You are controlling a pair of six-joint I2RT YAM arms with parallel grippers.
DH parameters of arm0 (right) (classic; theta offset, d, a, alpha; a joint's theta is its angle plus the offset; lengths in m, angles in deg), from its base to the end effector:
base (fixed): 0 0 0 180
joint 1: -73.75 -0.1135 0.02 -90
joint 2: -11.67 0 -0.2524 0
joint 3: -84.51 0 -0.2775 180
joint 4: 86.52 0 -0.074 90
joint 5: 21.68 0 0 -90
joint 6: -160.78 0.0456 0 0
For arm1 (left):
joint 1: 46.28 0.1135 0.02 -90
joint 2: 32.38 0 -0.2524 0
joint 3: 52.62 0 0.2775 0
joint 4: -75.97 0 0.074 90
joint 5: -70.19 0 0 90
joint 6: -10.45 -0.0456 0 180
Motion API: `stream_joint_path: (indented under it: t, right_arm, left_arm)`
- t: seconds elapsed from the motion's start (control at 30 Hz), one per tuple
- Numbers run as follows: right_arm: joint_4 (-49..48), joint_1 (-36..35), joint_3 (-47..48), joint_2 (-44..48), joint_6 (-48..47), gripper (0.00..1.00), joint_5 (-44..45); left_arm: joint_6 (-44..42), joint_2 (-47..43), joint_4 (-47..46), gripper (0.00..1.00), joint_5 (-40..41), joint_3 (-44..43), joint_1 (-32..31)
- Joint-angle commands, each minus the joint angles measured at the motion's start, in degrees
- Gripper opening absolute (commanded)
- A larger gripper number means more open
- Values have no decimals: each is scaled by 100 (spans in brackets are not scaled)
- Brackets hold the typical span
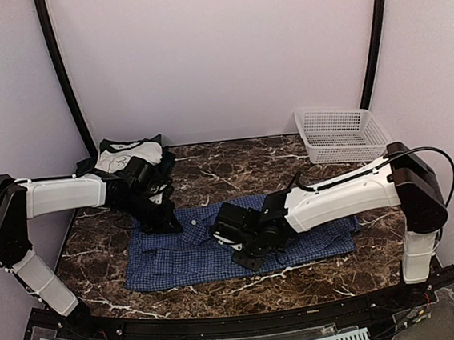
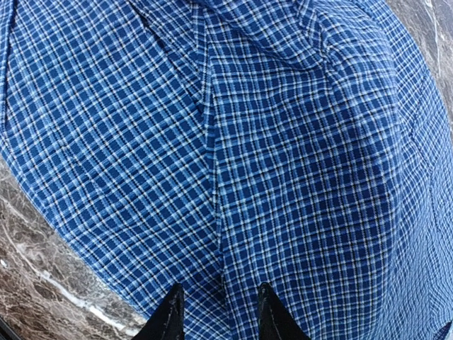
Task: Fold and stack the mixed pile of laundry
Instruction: Smooth out the rectangle-folded shirt at the center of the board.
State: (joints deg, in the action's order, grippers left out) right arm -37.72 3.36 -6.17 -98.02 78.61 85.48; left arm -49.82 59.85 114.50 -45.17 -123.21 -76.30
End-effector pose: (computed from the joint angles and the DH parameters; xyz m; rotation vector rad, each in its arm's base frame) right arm 0.1493 0.3789 0.1447 -1.3249 2.3236 -0.0030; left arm 0.2890 -0.1895 0.1634 0.1728 2.7669 -0.9071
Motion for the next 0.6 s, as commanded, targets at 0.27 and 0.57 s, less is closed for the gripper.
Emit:
stream_joint_path:
  t: [0.27,0.57]
  right_arm:
    - [168,-47,305,-366,-31,21,541]
    - [385,-48,194,-22,90,0,824]
  left_arm:
    - [-51,-40,99,0,-83,-51,79]
    - [-82,-50,180,0,-57,-145,92]
